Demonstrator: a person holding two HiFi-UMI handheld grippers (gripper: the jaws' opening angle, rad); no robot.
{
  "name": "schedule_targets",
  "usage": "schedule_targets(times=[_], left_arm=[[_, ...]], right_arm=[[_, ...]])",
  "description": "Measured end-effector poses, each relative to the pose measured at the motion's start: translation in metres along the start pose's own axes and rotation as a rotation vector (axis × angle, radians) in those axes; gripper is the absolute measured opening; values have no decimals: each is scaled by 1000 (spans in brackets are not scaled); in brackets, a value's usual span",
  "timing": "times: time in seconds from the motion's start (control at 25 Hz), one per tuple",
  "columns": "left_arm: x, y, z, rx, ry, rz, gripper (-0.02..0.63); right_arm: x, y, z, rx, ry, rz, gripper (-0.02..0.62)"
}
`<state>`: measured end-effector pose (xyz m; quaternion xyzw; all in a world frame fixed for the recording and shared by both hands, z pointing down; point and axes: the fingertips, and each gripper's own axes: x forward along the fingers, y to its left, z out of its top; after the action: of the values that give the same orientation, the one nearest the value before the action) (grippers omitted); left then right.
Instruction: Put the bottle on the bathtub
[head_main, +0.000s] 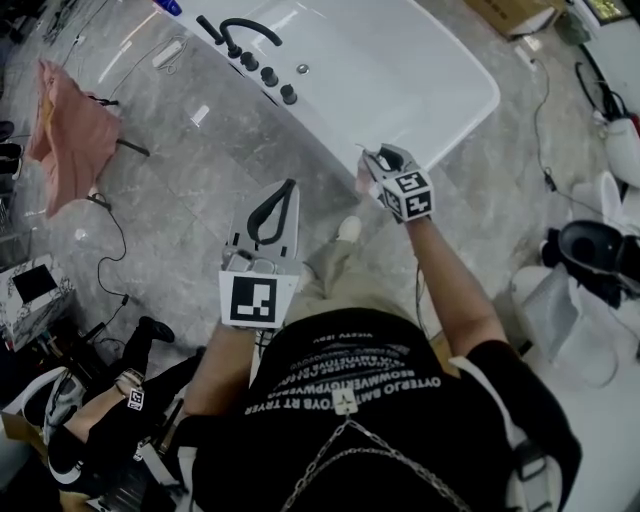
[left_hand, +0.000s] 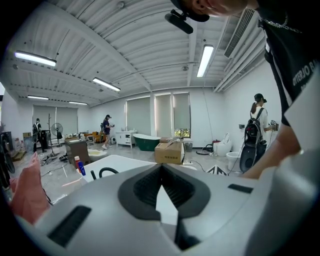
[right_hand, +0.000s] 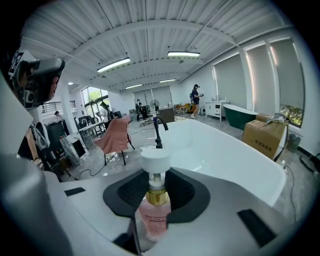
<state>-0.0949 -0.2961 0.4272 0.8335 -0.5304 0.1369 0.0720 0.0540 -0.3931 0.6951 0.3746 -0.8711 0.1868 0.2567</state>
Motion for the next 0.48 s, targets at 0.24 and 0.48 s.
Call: schedule_targets(times=[0.24,0.48], left_arm=[[-1,-2,-2,-6,14,14,3],[-5,-6,-10,-2,38,19,3]], right_arm=[[17,-8,0,-6,-6,6,98],[38,-14,-1,-12,-6,4,98]])
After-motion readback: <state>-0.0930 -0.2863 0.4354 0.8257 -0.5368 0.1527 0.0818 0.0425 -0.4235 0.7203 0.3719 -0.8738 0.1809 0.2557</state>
